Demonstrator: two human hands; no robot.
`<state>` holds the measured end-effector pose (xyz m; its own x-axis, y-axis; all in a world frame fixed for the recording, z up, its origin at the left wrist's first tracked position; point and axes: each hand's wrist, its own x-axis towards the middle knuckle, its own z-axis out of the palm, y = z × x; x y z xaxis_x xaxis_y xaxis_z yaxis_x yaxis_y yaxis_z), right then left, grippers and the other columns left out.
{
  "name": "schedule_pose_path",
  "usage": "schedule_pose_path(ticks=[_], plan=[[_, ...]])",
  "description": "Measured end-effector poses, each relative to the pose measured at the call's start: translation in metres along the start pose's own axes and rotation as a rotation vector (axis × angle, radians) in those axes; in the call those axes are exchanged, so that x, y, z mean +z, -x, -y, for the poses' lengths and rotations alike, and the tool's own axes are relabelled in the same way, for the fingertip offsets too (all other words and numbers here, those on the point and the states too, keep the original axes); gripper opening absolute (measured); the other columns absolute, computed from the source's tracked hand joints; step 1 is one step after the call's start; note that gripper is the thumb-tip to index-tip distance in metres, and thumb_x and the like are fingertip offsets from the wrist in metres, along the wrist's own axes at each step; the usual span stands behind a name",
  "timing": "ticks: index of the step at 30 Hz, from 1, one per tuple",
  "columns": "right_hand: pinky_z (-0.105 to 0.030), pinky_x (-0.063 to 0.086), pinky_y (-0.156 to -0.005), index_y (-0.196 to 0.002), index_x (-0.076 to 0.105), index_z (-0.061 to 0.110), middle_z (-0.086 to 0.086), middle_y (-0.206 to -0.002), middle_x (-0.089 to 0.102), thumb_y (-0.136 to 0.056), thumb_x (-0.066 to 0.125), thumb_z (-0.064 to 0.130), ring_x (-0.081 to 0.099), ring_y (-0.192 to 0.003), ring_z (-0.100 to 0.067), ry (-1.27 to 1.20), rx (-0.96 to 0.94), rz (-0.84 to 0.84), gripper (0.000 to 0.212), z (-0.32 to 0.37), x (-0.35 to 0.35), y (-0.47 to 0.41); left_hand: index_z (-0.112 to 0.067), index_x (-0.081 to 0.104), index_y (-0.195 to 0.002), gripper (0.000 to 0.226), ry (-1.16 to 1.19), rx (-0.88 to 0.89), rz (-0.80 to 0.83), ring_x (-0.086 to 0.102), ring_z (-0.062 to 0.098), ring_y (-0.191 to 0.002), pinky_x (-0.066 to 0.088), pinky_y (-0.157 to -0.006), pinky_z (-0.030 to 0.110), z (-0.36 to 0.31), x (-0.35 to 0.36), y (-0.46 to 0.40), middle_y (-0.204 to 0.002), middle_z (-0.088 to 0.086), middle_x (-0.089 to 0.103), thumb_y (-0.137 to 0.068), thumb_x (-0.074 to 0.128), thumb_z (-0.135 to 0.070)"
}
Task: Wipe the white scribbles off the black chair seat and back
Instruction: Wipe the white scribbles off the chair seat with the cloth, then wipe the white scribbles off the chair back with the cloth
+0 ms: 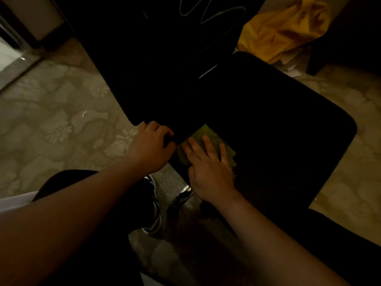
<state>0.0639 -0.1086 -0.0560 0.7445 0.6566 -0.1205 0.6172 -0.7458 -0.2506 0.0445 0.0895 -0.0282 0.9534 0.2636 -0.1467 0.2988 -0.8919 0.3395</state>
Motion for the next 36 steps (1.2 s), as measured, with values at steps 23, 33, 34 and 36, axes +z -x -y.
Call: schedule_pose_path(ticks=[23,33,34,36], plan=[[0.0,0.021,-0.101,-0.14,0.059,0.024,-0.001,-0.125,0.047,-0.103,0.05,0.014,0.041,-0.12,-0.017,-0.771,0.217,-0.814,0.039,0.086,-0.138,-0.107,-0.025,0.057,-0.137,0.041,0.012,-0.028,-0.317,0.043,0.022,-0.134,0.035,-0.101,0.032,0.032,-0.175,0.005,-0.139,0.001,0.055,-0.099,0.054,-0.043],[-0.026,0.055,-0.078,-0.116,0.06,0.029,0.004,-0.112,0.063,-0.099,0.061,0.033,0.064,-0.094,-0.005,-1.209,0.292,-0.796,0.018,0.132,-0.193,-0.137,-0.022,0.057,-0.132,0.034,0.151,0.067,-0.545,0.049,0.015,-0.117,0.035,-0.093,0.022,0.007,-0.221,-0.007,-0.13,-0.002,0.049,-0.101,0.057,-0.035],[-0.024,0.055,-0.079,-0.116,0.062,0.029,0.004,-0.114,0.062,-0.099,0.061,0.035,0.063,-0.095,-0.003,-1.185,0.268,-0.787,0.018,0.135,-0.191,-0.137,-0.021,0.056,-0.133,0.034,0.183,0.062,-0.563,0.05,0.013,-0.113,0.036,-0.09,0.02,0.005,-0.225,-0.006,-0.13,-0.002,0.047,-0.101,0.058,-0.033],[-0.014,0.05,-0.078,-0.115,0.065,0.025,0.003,-0.115,0.06,-0.099,0.061,0.031,0.06,-0.094,0.004,-1.149,0.229,-0.799,0.017,0.137,-0.192,-0.133,-0.021,0.054,-0.133,0.034,0.254,0.05,-0.589,0.052,0.011,-0.106,0.041,-0.085,0.018,0.002,-0.232,-0.007,-0.131,-0.004,0.042,-0.101,0.059,-0.03]])
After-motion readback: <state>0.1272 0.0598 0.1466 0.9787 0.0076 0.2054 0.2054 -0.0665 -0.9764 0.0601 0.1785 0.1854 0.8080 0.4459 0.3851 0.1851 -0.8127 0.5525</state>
